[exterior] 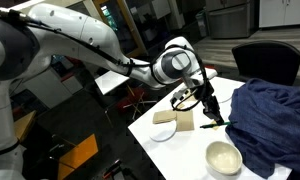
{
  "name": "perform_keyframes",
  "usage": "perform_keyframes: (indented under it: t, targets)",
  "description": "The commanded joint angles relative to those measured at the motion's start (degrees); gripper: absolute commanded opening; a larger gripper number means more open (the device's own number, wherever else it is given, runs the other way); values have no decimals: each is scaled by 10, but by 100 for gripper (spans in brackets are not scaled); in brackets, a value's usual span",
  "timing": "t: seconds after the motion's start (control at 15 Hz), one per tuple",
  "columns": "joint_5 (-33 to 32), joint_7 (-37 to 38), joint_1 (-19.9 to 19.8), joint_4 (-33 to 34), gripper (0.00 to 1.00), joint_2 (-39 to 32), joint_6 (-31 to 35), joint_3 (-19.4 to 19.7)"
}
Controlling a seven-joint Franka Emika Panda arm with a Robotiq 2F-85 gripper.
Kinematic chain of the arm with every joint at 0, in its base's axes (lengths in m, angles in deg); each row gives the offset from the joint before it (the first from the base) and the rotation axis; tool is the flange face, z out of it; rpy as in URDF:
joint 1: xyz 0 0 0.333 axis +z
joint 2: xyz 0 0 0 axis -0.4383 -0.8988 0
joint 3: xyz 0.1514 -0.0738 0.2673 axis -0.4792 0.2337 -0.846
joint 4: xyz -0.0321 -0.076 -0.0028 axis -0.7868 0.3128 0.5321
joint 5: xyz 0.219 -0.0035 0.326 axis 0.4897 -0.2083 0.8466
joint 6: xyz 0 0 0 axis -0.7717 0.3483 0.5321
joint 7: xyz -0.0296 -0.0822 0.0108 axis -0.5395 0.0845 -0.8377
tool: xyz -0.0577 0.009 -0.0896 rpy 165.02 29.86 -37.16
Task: Pick up the pen from the table and put it in the bowl.
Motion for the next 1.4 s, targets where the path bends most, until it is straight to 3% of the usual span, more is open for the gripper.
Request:
perform_keyframes:
  t: [0.0,0.07,0.13,0.73,1.33]
  targets:
    - [-11,6,-15,0,11,2,-4,-14]
    - [-11,5,-15,0,11,2,-4,-14]
    - [-11,6,-15,0,3,2,-4,-14]
    - [-46,110,-7,-9,3,-7,-5,11]
    - [-54,208,-24,-41,3,-7,10,12]
